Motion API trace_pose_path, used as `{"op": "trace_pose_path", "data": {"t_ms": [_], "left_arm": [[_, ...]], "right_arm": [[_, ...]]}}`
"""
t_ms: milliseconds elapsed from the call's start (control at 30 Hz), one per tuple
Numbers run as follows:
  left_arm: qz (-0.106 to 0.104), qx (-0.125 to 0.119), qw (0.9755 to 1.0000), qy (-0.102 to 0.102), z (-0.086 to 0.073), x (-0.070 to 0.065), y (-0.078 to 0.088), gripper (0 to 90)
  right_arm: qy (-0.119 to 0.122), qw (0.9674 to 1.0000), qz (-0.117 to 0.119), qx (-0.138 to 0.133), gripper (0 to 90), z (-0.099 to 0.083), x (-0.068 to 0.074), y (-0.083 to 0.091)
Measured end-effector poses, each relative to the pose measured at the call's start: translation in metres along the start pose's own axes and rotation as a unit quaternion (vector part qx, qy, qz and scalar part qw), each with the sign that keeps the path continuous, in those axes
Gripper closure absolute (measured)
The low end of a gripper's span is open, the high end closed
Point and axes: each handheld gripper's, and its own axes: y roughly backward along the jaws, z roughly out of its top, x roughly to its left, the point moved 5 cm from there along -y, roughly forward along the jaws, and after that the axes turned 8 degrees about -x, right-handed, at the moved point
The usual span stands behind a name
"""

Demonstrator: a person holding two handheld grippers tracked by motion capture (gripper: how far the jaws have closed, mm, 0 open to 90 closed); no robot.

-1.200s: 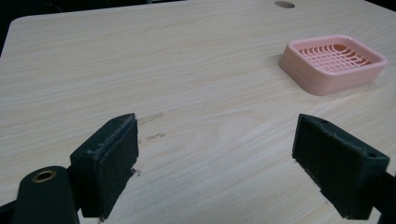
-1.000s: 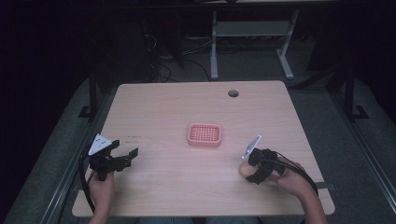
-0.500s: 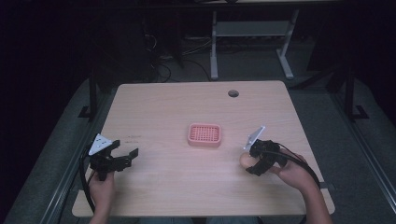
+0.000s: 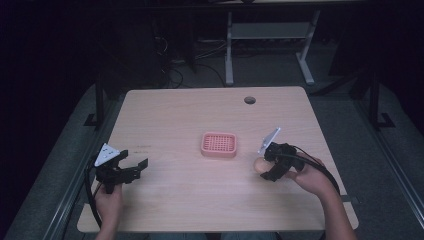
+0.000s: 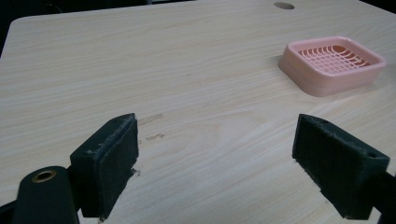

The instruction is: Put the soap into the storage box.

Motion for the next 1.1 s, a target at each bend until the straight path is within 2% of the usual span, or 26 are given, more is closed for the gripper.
{"op": "trace_pose_path", "data": {"t_ms": [433,933,1100], "left_arm": [[0.0,-0.001,1.0,0.001,0.0,0.0,0.0,14.2],[0.0,-0.005,1.0,0.007,0.001,0.0,0.0,14.2],[0.001,-0.004,1.0,0.008,0.001,0.001,0.001,14.2]], "right_arm": [[0.012,0.9999,-0.003,0.0,32.1,0.021,-0.007,-0.001],[0.03,0.9994,0.016,-0.007,32.0,0.05,-0.006,-0.01],[0.034,0.9993,0.016,-0.004,32.0,0.056,-0.007,-0.012]]}}
